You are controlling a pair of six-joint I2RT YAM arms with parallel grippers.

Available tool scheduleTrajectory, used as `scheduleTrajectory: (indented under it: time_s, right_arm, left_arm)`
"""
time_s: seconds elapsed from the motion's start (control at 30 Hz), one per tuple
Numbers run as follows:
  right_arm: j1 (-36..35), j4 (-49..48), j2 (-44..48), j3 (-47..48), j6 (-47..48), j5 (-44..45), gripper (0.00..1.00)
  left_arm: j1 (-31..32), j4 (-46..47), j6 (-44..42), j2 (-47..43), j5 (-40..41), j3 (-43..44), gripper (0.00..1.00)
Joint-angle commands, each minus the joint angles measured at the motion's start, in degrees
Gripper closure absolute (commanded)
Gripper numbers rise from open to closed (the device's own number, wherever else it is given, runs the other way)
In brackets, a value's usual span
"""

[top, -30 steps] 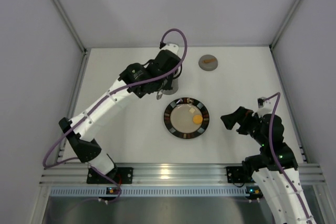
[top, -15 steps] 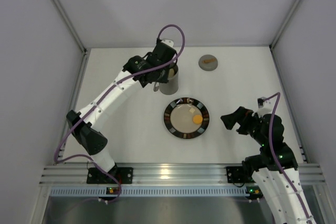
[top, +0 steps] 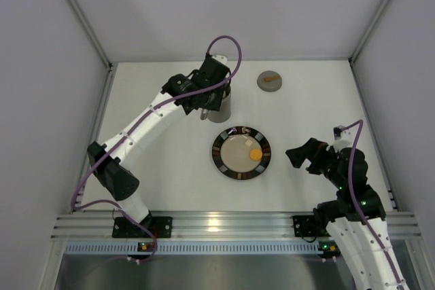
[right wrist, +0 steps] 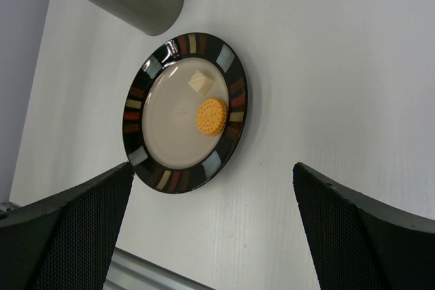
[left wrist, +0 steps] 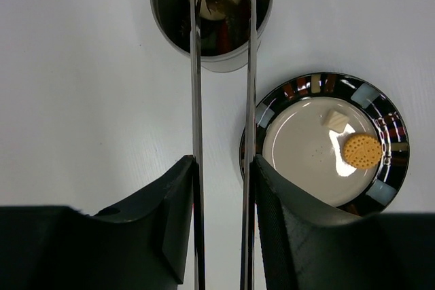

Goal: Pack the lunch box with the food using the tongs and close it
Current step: Place the fake food in the packing box, then pick up the fake food from the plate.

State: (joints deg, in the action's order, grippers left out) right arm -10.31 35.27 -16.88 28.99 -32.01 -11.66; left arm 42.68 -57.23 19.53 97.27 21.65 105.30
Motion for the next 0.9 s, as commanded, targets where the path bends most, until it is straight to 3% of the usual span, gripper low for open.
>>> scheduleTrajectory:
  time_s: [0.0,0.2,0.43,0.63,0.87]
  right_arm:
    - [0.64,-0.46,0.62,1.77,0.54,0.23,0.0]
    - [0.64,-0.37,0.62,1.86,0.46,0.24,0.0]
    - [0.64,-0.73,0.54,1.51,0.11,0.15,0.0]
    - [0.64,-0.55,0.8,1.5,0.11,0.32,0.0]
    - [0.64,-0.55,0.62,1.94,0.1,0.06,0.01]
  left_arm:
    - [-0.14,2.39,-0.72,-1.74,-0.73,0.35,0.56]
    - [0.74,2.22,-1.34,-4.37,-4.25,0.52,0.57]
    - [7.85,-0.07,-1.07,-9.37,-2.76,-1.76,0.54]
    - [15.06,0.54,1.12,-11.93,-3.28,-8.6,0.52]
    - [16.65,5.46,3.14,-11.85,-5.47,-19.5,0.51]
